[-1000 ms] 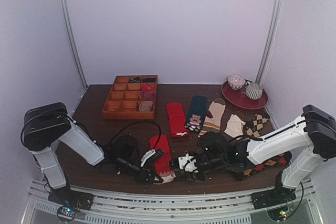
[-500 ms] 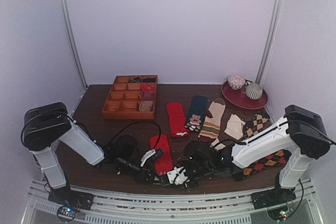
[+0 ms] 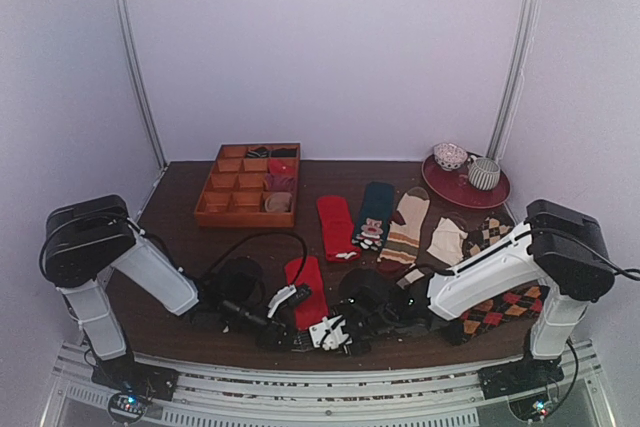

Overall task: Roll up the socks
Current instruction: Roll a pair of socks at the center of the board.

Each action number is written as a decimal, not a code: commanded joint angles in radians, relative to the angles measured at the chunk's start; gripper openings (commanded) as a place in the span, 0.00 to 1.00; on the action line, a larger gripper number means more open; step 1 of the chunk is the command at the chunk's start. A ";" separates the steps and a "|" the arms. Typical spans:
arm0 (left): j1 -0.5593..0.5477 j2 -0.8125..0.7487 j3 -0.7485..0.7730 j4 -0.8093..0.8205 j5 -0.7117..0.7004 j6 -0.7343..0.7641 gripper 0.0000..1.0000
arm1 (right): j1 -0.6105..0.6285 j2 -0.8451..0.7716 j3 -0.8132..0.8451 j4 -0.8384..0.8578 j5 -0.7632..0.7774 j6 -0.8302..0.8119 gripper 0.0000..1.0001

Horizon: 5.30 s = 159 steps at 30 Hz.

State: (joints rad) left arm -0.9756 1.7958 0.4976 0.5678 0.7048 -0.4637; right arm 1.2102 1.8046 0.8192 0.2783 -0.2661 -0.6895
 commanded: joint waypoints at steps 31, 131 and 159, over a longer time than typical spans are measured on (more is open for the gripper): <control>-0.011 -0.696 -0.355 0.323 -0.608 0.307 0.98 | -0.336 0.350 0.087 -0.220 -0.810 1.047 0.00; 0.000 0.143 0.076 -0.434 -0.096 0.178 0.00 | -0.034 -0.121 -0.163 0.125 0.117 0.182 0.52; -0.001 0.073 0.114 -0.441 -0.196 0.237 0.18 | -0.021 -0.038 -0.095 0.001 0.001 0.409 0.11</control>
State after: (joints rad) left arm -0.9611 1.8542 0.6529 0.4400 0.7006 -0.2806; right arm 1.2064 1.7271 0.6975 0.3542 -0.1467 -0.4259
